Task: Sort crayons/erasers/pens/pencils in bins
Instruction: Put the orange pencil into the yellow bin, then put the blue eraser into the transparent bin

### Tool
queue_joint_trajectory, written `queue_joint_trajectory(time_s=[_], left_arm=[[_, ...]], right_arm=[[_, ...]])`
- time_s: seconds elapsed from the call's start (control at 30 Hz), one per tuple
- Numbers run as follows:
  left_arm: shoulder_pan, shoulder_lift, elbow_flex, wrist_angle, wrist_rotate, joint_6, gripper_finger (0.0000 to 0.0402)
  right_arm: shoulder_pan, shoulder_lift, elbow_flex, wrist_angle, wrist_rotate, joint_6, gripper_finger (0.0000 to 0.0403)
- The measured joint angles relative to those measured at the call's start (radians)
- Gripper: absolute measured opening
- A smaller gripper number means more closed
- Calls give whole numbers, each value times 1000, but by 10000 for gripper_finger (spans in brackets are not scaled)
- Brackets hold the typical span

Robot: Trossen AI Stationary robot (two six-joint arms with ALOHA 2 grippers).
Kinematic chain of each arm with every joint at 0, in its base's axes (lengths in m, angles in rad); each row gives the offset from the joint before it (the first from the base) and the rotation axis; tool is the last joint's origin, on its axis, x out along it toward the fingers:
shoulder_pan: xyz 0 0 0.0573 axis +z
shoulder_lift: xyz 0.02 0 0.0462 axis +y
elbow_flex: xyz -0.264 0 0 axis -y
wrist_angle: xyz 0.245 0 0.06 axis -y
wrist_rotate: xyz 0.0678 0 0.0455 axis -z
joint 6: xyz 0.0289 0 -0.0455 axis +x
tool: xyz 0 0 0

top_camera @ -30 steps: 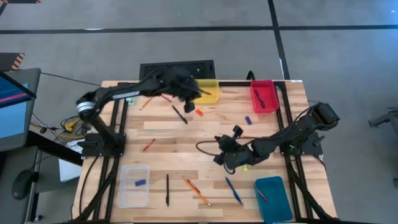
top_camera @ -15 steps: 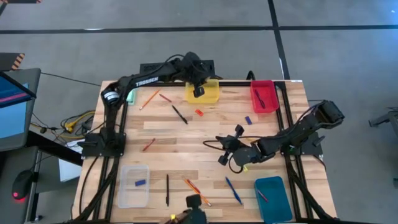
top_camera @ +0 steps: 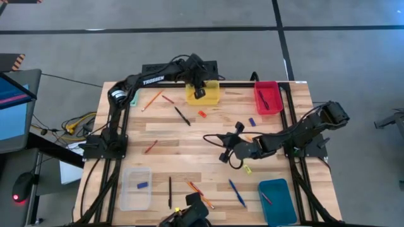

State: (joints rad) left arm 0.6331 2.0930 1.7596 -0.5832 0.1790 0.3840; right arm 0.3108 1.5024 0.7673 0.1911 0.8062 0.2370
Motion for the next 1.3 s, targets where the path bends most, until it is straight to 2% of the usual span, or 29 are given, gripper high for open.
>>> queue_joint_trajectory(time_s=[0.5, 0.8, 0.9, 1.03, 1.2, 1.3], left_arm=[[-7, 37, -2, 18, 10, -6, 24], [-7, 37, -2, 21, -10, -14, 104], [-7, 37, -2, 22, -39, 8, 116], [-11, 5, -3, 21, -92, 38, 94], [-22, -78, -3, 43, -68, 41, 22], [-39, -129, -62, 105, -36, 25, 6]], right_arm=[[4, 1, 0, 9, 1, 5, 6], [-28, 1, 0, -3, -5, -19, 6], [-34, 1, 0, -3, -16, -33, 4], [-30, 1, 0, -3, -18, -50, 4], [-21, 1, 0, -5, -21, -66, 3], [-21, 0, -21, 0, -21, -69, 3]])
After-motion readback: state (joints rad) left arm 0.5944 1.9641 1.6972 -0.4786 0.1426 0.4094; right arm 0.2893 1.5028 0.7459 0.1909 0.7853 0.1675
